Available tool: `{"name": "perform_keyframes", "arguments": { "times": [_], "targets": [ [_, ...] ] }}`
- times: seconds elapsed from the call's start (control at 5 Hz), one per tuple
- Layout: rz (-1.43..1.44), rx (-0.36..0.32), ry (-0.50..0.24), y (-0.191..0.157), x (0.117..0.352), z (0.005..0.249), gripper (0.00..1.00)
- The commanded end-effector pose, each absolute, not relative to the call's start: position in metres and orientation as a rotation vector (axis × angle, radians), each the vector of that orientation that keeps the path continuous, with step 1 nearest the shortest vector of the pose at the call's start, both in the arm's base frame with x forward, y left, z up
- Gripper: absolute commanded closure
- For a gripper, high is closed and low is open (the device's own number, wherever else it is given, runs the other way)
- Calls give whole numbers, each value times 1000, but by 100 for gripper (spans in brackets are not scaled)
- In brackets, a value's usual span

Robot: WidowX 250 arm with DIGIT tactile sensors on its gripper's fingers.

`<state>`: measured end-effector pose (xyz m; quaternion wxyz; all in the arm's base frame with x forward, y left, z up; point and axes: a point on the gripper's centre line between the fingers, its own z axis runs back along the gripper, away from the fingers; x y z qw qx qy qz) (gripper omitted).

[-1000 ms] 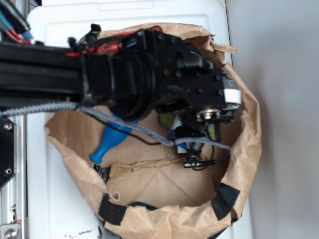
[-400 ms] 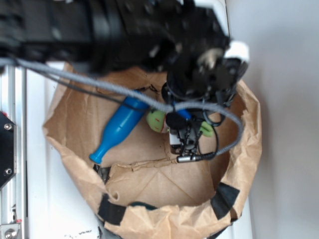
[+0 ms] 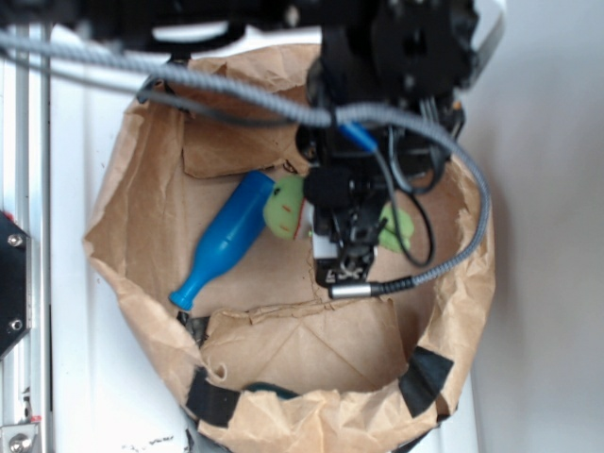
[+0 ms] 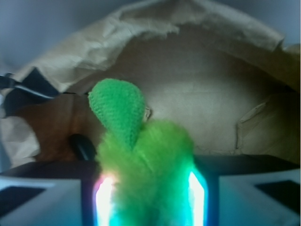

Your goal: Grab the green animal.

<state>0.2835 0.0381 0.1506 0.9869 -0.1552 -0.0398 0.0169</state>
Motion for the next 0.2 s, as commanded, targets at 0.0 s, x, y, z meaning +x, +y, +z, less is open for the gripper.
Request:
{"name": "perform_keyframes", "arguments": {
  "times": [0.0],
  "targets": [
    [28,-213,-220,34,267,193,100]
  ]
}}
